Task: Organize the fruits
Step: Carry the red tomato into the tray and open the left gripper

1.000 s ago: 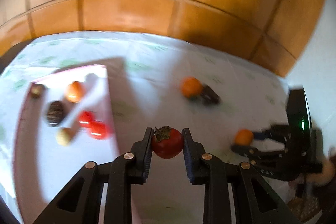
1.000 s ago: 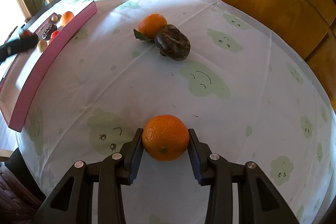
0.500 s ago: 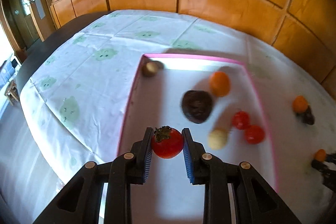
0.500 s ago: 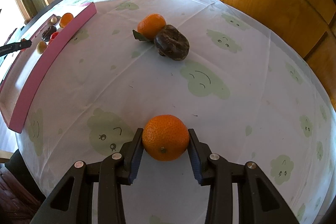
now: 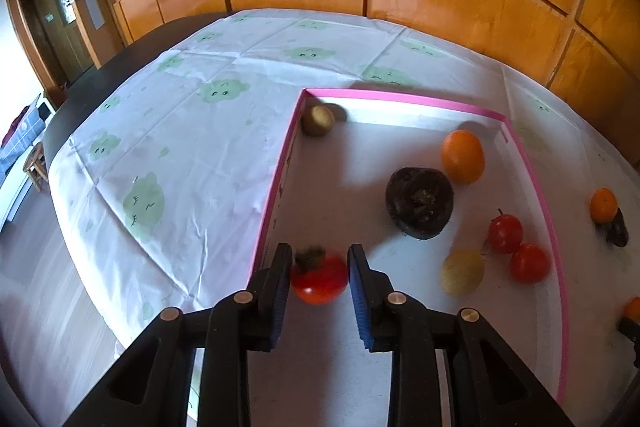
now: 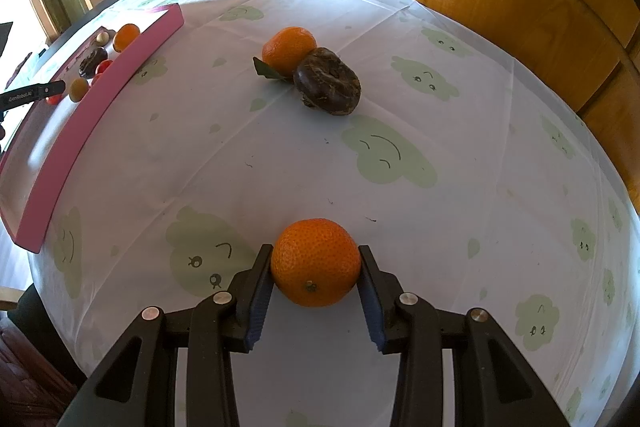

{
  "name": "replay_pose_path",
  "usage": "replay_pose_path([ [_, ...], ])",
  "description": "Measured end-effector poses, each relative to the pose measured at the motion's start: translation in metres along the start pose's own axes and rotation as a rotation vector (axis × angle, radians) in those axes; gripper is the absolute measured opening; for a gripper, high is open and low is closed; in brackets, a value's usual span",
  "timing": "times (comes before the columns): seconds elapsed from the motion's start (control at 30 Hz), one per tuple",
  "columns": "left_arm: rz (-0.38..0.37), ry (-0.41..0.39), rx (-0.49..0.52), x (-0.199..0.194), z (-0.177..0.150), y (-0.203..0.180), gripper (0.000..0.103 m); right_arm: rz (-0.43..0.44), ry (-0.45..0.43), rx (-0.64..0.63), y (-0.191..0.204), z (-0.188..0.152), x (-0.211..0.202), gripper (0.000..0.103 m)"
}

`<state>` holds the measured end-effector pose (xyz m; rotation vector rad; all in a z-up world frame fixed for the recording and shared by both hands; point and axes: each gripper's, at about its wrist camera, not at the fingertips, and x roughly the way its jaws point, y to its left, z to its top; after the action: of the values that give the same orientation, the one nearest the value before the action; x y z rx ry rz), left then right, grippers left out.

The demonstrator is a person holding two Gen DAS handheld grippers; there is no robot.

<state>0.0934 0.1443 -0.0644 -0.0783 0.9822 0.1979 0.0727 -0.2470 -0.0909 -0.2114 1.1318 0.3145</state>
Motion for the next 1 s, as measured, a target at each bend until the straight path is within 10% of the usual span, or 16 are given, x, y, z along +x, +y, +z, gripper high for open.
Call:
replay_pose_path([
  [0.33,-0.049,-0.05,-0.017,-0.027,-0.005,-0.006,0.065,-0.001,-0.001,0.001,0.0,0.0,0.0,0.04],
  [1.0,-0.078,-0.168,-0.016,-0.083,-0.014,-0.011,0.065,-0.022,-0.006,-0.005,0.001,0.001,-0.001,0.04],
])
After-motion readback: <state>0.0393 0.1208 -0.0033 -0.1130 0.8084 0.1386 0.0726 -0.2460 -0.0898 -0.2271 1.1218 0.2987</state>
